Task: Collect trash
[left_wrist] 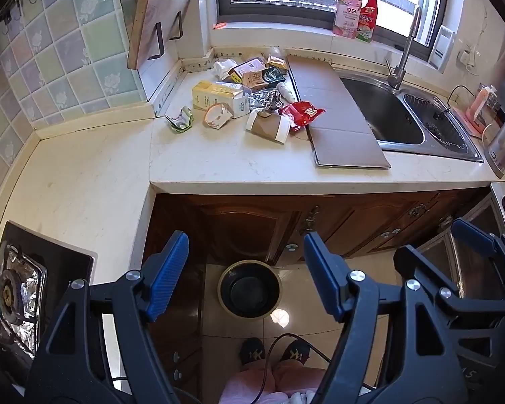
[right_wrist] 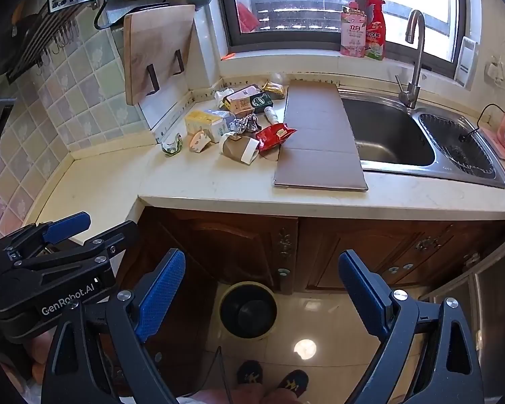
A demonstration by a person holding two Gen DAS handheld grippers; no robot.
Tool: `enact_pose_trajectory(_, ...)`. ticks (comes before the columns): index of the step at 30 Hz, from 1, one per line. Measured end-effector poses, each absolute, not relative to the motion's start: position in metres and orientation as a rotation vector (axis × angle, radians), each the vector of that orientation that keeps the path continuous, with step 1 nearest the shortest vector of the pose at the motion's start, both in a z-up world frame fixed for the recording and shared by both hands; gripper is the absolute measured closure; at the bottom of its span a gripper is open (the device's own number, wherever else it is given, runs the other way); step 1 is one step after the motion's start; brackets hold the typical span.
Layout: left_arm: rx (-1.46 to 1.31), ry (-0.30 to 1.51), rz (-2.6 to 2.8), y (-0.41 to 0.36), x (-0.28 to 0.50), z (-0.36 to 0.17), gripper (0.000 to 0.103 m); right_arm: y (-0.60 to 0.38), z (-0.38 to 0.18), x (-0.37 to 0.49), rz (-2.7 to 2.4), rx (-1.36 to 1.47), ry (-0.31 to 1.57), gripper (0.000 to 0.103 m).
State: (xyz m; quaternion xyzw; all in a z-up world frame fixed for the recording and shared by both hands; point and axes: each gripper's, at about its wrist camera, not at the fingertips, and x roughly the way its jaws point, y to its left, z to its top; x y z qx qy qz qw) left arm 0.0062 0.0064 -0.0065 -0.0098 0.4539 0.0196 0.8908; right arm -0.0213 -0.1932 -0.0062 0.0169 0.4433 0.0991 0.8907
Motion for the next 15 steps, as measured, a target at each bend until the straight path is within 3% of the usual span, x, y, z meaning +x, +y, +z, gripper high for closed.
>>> enact_pose_trajectory(15,-0.027,0.957,0.051,0.0090,0.0021,-0.0119,0.036,-0.1833,-0.0129,-0.0132,0.215,0.029,0.946,0.010)
